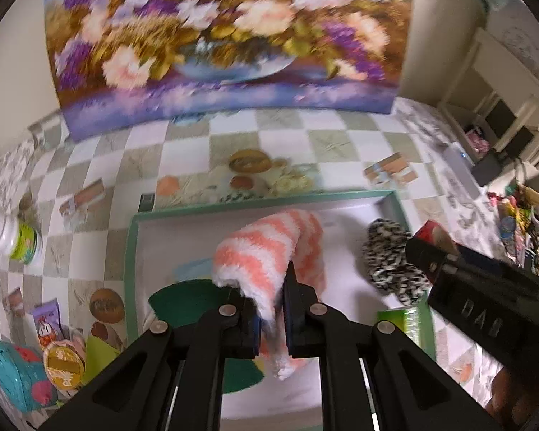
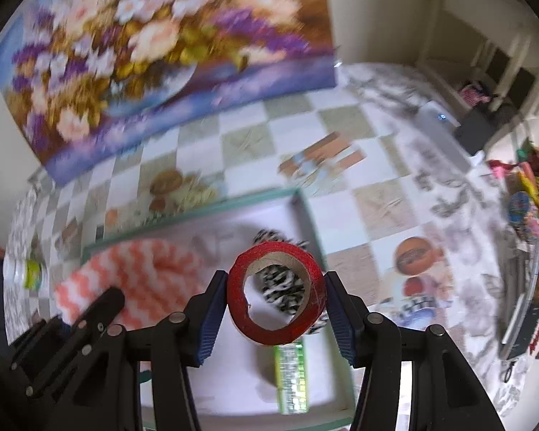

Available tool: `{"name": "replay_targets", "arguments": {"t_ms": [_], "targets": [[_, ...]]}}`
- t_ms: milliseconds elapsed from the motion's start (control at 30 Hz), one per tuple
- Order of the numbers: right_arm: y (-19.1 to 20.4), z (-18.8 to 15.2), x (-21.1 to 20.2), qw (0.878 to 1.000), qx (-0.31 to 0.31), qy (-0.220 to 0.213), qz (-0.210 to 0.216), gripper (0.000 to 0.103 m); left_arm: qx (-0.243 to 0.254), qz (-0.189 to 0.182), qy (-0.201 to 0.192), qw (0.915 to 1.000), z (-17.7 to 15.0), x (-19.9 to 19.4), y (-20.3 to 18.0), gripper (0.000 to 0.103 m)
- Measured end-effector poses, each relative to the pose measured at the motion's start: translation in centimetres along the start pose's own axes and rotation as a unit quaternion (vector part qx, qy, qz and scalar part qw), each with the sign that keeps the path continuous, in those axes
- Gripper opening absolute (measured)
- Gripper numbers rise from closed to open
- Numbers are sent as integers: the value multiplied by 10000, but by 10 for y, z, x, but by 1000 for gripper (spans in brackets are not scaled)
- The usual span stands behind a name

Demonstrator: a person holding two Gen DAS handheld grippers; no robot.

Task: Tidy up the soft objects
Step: 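Carry the pink cloth and red tape roll over the white tray, then open the left tool to drop the cloth while the right tool drops the tape roll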

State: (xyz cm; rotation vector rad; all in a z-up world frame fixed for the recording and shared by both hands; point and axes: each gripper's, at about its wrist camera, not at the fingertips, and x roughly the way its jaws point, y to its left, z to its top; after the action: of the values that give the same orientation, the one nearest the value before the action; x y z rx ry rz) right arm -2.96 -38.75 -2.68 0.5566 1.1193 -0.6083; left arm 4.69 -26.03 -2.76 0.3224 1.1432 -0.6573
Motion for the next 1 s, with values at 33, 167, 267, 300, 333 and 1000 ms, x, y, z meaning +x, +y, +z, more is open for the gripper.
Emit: {"name": "replay_targets", "arguments": {"t_ms": [33, 167, 267, 300, 333, 1000], "targets": [[3, -1, 6, 10000, -30, 81, 12, 57, -67, 24, 63, 10000, 0, 5, 4, 10], [12, -7, 28, 9991, -109, 401, 120, 57, -318, 43, 268, 9991, -1, 18, 18, 11], [16, -9, 35, 9986, -160, 503, 40, 57, -451, -22, 330, 9984, 0, 20, 26, 12], [16, -9, 36, 9986, -164, 510, 19, 57, -495, -41, 349, 9982, 1, 20, 28, 14], [16, -8, 35, 9986, -158, 505, 12, 57, -515, -50, 358, 9980, 2, 20, 29, 16], [24, 1, 1, 9997, -219, 79, -19, 68, -1158, 519, 131, 9918, 14, -14, 84, 82]]}}
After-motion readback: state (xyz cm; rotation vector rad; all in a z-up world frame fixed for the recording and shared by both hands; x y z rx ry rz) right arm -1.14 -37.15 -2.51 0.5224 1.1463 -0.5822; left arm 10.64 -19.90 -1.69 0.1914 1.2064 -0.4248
